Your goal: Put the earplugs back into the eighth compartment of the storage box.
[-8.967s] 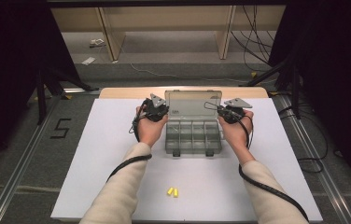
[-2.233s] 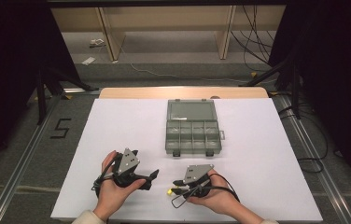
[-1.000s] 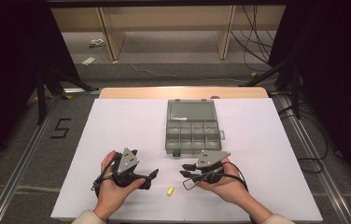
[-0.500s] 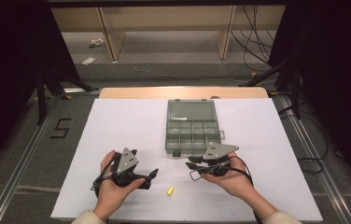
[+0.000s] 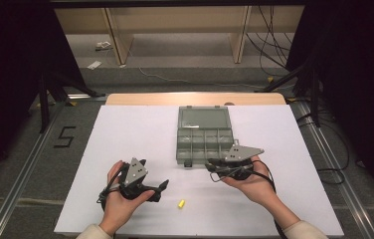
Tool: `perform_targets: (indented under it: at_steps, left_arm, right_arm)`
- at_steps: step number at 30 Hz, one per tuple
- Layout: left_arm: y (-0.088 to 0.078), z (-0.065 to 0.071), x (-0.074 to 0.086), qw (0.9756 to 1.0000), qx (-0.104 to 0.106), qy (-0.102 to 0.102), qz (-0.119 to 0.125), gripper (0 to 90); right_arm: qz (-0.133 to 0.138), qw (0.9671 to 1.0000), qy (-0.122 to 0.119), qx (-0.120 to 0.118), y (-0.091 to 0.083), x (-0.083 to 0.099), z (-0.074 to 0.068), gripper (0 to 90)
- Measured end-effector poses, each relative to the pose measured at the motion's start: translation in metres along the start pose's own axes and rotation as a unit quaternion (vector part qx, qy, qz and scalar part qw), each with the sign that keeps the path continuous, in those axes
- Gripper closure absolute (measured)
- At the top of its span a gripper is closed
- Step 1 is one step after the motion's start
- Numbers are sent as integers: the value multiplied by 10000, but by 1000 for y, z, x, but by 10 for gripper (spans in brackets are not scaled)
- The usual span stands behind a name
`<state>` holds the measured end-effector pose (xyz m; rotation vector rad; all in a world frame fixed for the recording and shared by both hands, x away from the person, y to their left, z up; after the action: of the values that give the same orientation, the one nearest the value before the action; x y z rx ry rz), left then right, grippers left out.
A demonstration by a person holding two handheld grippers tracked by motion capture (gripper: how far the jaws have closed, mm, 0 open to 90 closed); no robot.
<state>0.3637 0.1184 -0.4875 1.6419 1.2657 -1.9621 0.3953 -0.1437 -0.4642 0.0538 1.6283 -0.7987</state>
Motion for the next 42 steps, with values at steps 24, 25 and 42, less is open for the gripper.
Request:
perform_targets:
  at_steps: [24, 25, 42]
  left_arm:
    - [0, 0, 0, 10000, -6, -6, 18, 0]
    - [0, 0, 0, 10000, -8, -6, 20, 0]
    - [0, 0, 0, 10000, -15, -11, 30, 0]
  right_arm:
    - [119, 9990, 192, 389, -10, -1, 32, 756]
    - [127, 9989, 195, 404, -10, -2, 33, 756]
    - [154, 9972, 356, 634, -12, 0, 53, 756]
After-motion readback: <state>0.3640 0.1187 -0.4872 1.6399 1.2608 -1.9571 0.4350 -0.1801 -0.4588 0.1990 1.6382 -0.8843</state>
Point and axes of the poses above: each handheld gripper's, and its own axes: y roughly forward along the jaws, x roughly out of its underside, z roughly to its right, the point moved 5 cm from there along y, roughly forward along the jaws, and after that the axes turned 3 degrees about z, right-handed, at the moved point
